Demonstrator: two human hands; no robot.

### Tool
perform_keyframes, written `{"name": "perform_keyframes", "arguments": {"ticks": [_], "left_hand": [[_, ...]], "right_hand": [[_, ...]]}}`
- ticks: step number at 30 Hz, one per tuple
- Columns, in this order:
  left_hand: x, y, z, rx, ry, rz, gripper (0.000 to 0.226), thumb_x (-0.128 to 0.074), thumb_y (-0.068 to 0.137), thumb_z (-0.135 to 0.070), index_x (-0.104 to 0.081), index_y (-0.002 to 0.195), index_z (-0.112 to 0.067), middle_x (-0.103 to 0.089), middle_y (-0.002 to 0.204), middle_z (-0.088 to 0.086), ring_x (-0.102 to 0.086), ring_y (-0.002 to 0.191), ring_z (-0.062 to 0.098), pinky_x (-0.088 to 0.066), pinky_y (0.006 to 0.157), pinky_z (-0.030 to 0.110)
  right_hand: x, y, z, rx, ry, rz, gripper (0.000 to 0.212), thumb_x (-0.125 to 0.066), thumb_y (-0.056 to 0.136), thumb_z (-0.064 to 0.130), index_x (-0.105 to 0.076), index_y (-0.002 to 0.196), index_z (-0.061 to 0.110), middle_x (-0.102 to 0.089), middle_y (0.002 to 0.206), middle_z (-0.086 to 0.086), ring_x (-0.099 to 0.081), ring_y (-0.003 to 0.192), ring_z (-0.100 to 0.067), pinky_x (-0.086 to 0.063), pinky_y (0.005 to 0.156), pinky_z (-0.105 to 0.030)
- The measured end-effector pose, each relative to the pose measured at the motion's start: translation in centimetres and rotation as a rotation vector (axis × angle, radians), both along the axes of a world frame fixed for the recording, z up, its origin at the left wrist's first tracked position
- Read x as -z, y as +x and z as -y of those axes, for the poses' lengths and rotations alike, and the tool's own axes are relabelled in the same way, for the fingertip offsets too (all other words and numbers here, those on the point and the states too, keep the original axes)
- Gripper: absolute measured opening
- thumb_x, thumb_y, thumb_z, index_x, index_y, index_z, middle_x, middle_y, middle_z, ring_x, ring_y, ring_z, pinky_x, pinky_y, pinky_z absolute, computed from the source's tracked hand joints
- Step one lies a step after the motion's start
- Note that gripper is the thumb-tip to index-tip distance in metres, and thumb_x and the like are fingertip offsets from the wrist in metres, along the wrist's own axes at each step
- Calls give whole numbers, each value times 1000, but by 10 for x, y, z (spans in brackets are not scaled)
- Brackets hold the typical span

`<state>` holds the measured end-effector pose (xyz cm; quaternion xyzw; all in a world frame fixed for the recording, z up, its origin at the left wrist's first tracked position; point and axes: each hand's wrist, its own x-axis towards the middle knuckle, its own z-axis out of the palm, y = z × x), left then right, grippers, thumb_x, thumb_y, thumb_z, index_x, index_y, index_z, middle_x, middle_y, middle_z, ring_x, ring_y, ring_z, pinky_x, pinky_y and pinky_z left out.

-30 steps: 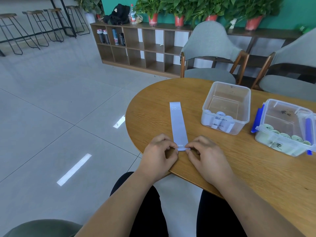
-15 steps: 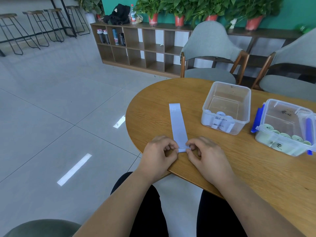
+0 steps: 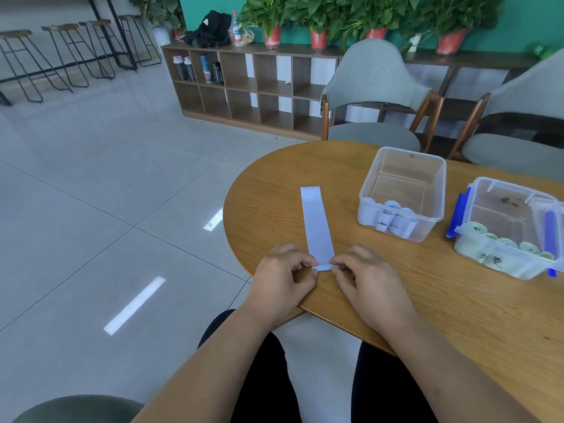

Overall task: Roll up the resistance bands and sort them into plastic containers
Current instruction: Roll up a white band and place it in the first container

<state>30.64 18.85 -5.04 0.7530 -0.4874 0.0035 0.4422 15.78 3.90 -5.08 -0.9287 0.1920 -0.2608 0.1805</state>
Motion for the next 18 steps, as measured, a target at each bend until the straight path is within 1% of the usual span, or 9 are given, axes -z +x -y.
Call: {"name": "perform_keyframes", "arguments": {"ticks": [4, 9, 13, 18], "left_hand": [[-1, 1, 0, 8, -12, -24, 16, -82, 84, -16, -81, 98, -25, -69, 92, -14, -64, 89, 13, -55, 79, 30], [-2, -2, 0, -14, -13, -25, 16, -81, 86, -14, -77, 95, -27, -67, 88, -17, -62, 88, 12, -50, 78, 22], [-1, -3, 1, -31, -30, -2, 10, -80, 88, -17, -77, 92, -26, -66, 87, -17, -62, 86, 11, -52, 76, 28], [0, -3, 2, -44, -41, 9, 9, -80, 89, -17, -80, 92, -25, -67, 87, -16, -62, 86, 11, -53, 76, 30]], "right_hand": [[-1, 0, 1, -1, -5, -14, 13, -67, 98, 33, -74, 108, 28, -58, 99, 16, -59, 88, -8, -52, 73, -29], [-1, 2, -1, 16, -7, -14, 15, -63, 99, 35, -74, 108, 29, -58, 97, 14, -61, 89, -10, -54, 71, -32], [-1, 1, -2, 28, -35, -7, 14, -67, 98, 31, -76, 109, 28, -59, 97, 13, -62, 89, -11, -54, 68, -33], [0, 2, -1, 30, -59, -41, 24, -74, 95, 28, -75, 119, 27, -61, 102, 12, -64, 92, -12, -55, 69, -32]]}}
